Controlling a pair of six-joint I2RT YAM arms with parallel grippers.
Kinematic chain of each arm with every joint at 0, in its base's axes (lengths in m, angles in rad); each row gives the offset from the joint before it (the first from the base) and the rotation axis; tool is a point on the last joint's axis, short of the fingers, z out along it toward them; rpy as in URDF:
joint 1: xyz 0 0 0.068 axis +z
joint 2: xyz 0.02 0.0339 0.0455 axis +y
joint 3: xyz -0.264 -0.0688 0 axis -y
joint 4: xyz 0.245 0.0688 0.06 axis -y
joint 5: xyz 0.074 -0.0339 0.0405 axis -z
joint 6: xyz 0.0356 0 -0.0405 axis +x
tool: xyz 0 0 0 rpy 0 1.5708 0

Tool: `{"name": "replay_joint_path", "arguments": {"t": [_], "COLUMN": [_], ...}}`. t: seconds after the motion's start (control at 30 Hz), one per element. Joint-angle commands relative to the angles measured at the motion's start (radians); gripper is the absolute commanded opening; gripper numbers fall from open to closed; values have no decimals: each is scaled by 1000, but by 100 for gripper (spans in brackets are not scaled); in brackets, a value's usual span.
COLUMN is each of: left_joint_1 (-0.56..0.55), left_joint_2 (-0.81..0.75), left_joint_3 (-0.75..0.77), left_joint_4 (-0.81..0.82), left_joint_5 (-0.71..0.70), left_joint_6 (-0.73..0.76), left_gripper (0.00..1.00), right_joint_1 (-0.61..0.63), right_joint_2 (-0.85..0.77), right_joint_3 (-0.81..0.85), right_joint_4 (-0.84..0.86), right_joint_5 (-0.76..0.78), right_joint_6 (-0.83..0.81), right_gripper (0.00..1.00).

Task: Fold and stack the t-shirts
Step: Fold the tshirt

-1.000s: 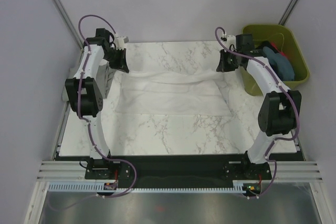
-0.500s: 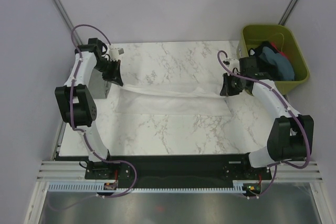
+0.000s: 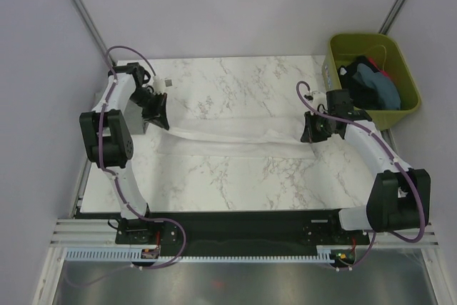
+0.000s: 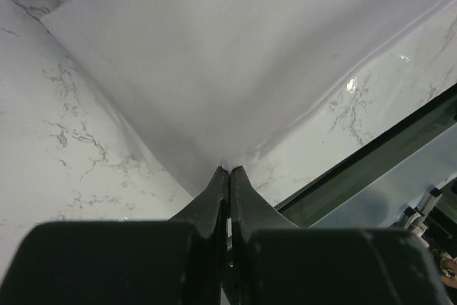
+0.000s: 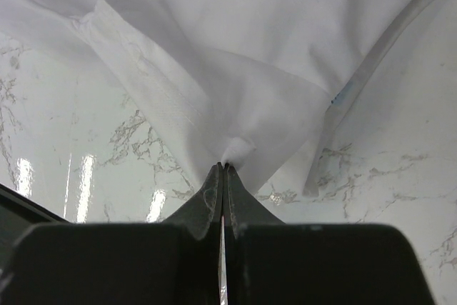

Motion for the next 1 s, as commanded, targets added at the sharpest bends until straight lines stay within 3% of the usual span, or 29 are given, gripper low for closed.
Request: {"name": "replay_joint_path", "arguments": {"t": [0.0, 0.07, 0.1, 0.13, 0.17, 0.23, 0.3, 0.43, 0.57, 0.73, 0.97], "left_joint_1": [4, 7, 13, 19, 27, 56, 70, 67, 38, -1, -31], "left_joint_2": [32, 59, 68, 76, 71, 36, 10, 20, 103, 183, 292], "left_joint_3": [8, 29, 40, 58, 64, 75, 100, 243, 354, 324, 333], "left_joint_4": [-61, -105, -125, -149, -171, -189, -180, -153, -163, -177, -206], "left_joint_5": [-17, -24, -35, -43, -79, -89, -121, -115, 49, 180, 235], "left_joint_6": [19, 12, 12, 12, 6, 12, -7, -36, -27, -11, 21], "left_gripper": [2, 9, 14, 21, 42, 47, 52, 54, 47, 31, 25], "right_joint_1": [4, 4, 4, 4, 4, 2, 4, 2, 5, 5, 21], "right_joint_2": [-41, -43, -46, -50, -53, -64, -70, -26, 71, 244, 414], "right_joint_3": [-25, -27, -12, 4, 43, 85, 137, 186, 186, 272, 401], "right_joint_4": [31, 29, 19, 3, -33, -66, -78, -35, 64, 69, 75], "right_joint_5": [-3, -4, 3, 16, 26, 31, 27, -15, -56, -139, -150], "right_joint_6": [-2, 9, 12, 15, 6, -8, -8, 26, 76, 116, 122], "right_gripper": [0, 3, 11, 37, 44, 55, 58, 60, 59, 57, 56]}}
